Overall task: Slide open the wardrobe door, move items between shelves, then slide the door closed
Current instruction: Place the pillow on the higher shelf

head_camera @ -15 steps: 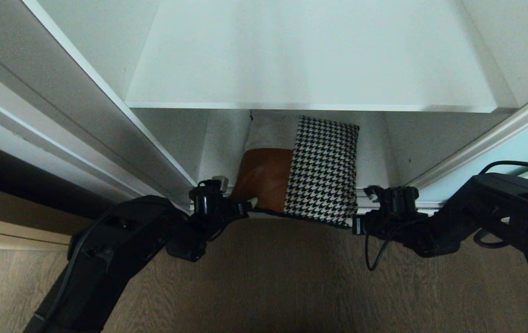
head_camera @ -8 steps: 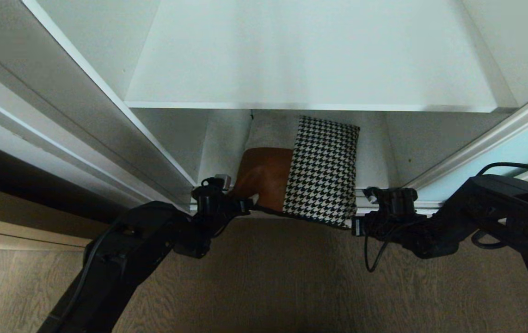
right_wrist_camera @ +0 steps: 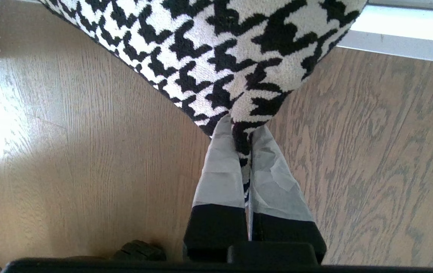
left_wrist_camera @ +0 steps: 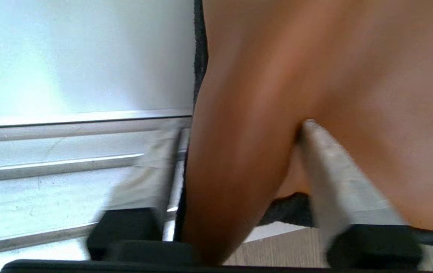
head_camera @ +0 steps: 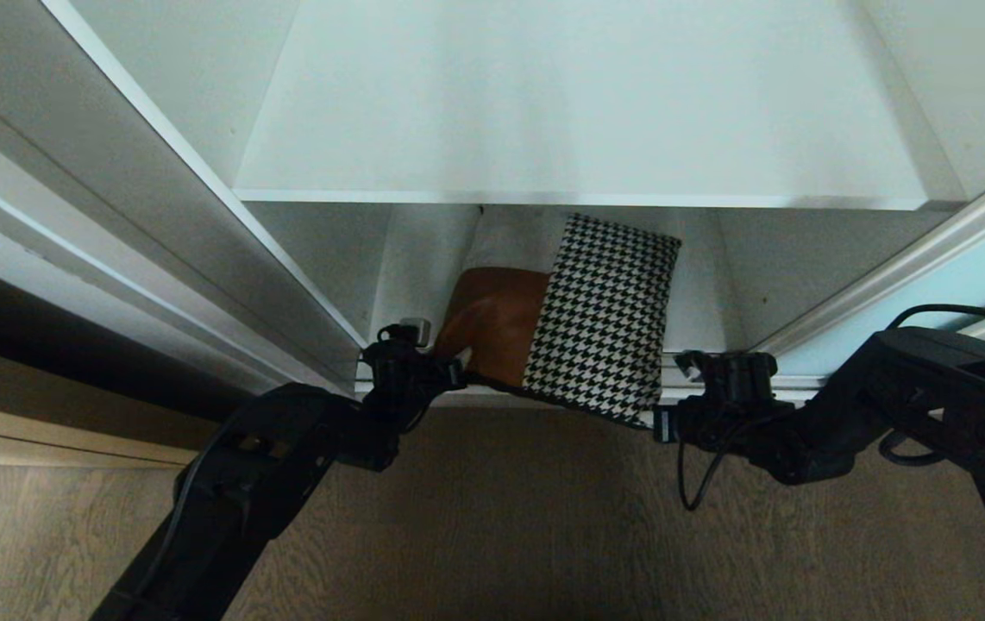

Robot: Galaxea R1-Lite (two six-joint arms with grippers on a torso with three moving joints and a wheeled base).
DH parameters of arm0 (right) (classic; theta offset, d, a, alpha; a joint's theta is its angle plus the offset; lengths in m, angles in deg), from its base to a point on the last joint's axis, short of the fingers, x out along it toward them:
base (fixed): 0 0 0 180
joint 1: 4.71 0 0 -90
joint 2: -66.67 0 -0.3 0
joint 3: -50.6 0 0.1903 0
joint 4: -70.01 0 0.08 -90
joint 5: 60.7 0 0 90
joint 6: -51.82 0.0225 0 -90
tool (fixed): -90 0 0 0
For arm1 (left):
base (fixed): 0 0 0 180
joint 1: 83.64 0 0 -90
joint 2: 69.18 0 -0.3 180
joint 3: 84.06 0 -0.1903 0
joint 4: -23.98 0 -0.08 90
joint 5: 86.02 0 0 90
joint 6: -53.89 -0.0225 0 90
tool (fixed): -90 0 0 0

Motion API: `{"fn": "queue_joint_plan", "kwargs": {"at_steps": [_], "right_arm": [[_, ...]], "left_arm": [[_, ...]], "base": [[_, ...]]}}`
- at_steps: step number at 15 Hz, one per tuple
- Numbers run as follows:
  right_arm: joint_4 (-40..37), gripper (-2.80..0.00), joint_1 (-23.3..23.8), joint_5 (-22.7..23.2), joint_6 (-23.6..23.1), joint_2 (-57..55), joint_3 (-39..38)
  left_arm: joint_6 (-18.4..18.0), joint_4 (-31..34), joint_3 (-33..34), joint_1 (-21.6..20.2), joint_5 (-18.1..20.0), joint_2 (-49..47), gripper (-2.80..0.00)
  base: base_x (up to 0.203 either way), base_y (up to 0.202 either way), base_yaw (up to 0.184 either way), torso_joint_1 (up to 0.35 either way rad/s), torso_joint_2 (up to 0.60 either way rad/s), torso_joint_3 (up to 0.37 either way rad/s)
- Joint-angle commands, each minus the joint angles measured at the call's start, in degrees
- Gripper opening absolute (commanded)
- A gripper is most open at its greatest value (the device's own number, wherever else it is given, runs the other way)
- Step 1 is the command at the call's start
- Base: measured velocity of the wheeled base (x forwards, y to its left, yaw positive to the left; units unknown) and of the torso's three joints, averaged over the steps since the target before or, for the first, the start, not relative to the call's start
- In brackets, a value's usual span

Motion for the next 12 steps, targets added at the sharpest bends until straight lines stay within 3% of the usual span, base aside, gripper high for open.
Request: {"fn": "queue_joint_plan", "kwargs": {"at_steps": [1, 9, 12], "right_arm": [[0.2, -2.80, 0.1, 0.1, 0.0, 0.1, 0.0], [0.2, -2.80, 0.1, 0.4, 0.5, 2.1, -0.7], [2.6, -2.80, 0.2, 0.5, 0.7, 6.8, -6.1]], "left_arm": [[0.1, -0.6, 0.7, 0.0, 0.0, -0.2, -2.80], [1.7, -0.2, 13.2, 1.5, 0.8, 9.0, -2.80], [4.9, 1.6, 17.1, 2.5, 0.0, 13.7, -2.80]], "base": [[0.000, 0.000, 0.000, 0.000, 0.00, 0.000], [0.000, 0.000, 0.000, 0.000, 0.00, 0.000], [0.000, 0.000, 0.000, 0.000, 0.00, 0.000]]}}
